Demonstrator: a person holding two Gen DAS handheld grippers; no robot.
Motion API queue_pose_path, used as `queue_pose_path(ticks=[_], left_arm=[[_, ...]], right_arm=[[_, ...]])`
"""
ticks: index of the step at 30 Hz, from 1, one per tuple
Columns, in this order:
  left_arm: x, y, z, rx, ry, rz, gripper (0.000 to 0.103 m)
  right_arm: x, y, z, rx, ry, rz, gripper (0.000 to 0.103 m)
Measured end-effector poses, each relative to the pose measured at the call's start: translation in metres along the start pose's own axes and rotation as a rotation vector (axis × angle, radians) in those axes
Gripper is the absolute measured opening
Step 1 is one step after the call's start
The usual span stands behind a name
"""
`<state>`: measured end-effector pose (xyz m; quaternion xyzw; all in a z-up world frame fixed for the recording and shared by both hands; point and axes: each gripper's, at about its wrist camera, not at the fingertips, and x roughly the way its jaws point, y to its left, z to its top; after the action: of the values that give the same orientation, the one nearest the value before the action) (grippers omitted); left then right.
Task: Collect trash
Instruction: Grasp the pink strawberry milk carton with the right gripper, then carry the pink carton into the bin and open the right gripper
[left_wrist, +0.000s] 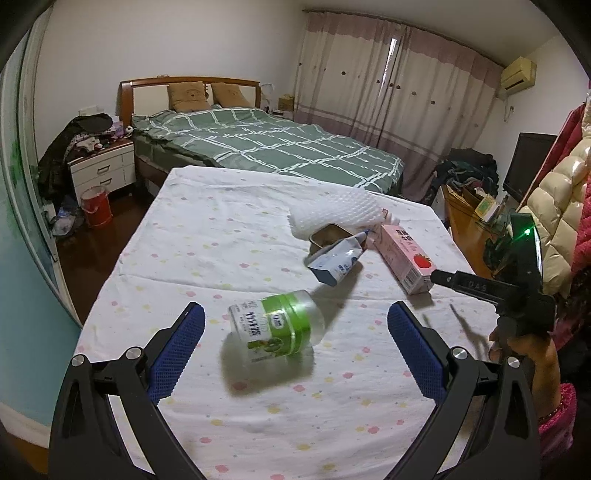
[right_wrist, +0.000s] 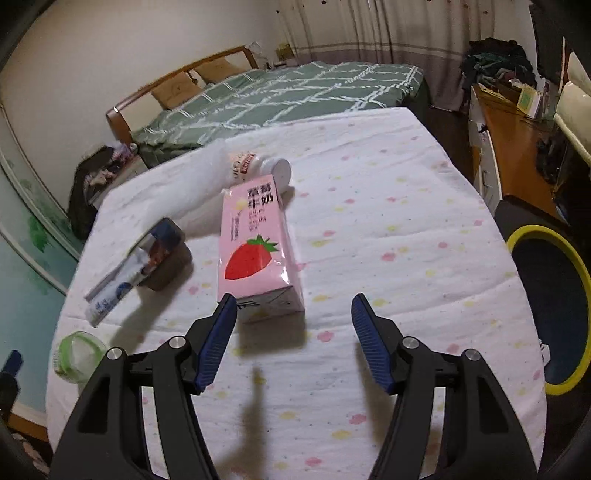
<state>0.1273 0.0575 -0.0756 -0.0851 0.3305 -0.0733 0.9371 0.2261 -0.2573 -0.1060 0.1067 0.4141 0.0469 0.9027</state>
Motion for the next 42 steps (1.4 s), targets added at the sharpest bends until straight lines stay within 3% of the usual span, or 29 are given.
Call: queue_pose_path(ticks=[4, 14, 17, 19, 42], left_arm=[[0.0, -0.007, 0.0, 0.012, 0.0, -0.006, 0.098], [0.006, -0.007, -0.002, 0.005, 0.02, -0.012, 0.098], [0.01, -0.009, -0.003, 0.008, 0.029, -0.018, 0.098], [0.011, -0.011, -0.004, 0.012, 0.033, -0.021, 0.098], [0.018, -0.022, -0.007, 0.038, 0.056, -0.03, 0.098]], right_arm=[[0.01, 0.012, -0.001, -0.066, 0.003, 0.022, 0.063], [0.04, 0.027, 0.008, -0.125, 0.057, -0.017, 0.063], [0.046, 0.025, 0.009, -0.124, 0.078, -0.023, 0.051], [0.043, 0.024, 0.009, -0.126, 0.07, -0.02, 0.05], [-0.082, -0.02, -0.01, -0.095, -0.084, 0.051, 0.048]])
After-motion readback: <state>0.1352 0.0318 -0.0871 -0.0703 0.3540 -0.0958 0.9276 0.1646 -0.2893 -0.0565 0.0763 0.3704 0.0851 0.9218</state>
